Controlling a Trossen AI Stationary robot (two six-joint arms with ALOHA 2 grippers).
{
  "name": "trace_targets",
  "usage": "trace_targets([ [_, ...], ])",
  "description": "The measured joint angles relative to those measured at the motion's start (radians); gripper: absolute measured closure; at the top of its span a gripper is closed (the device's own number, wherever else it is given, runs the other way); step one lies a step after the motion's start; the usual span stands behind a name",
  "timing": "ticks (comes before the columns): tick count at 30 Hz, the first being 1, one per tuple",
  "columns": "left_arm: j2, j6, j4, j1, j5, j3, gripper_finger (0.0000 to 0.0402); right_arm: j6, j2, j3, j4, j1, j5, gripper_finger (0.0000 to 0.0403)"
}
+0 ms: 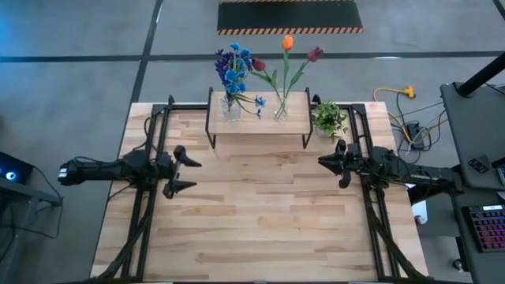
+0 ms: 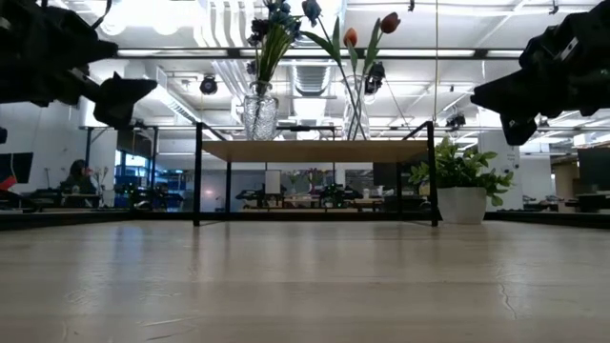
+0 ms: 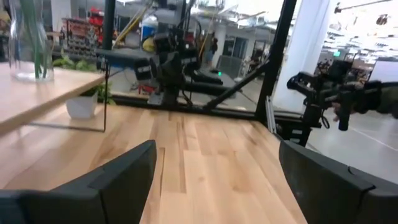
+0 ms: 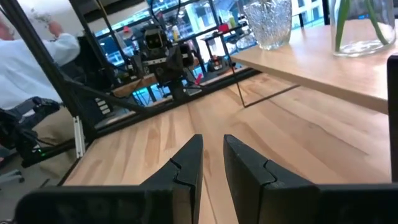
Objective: Pick and place flowers into a vace then onto a shelf
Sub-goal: Return to Home Position
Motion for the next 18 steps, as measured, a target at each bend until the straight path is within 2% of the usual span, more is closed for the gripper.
trace_targets([
  [3, -0.002, 0.068, 0.038, 0.0, 0.0, 0.0, 0.0079, -0.023, 0.002, 0.0, 0.001, 0.0, 0.003, 0.0346],
  [6, -0.003, 0.187, 0.042, 0.0, 0.0, 0.0, 0.0079, -0.119, 0.001, 0.0, 0.002, 0.0, 0.005, 0.0346],
  [10, 0.002, 0.26, 0.038, 0.0, -0.001, 0.0, 0.0079, -0.196, 0.001, 0.0, 0.002, 0.0, 0.004, 0.0346],
  [18, 0.017, 0.269, 0.035, 0.0, -0.001, 0.0, 0.0079, -0.28, 0.001, 0.0, 0.0, 0.0, 0.004, 0.0346],
])
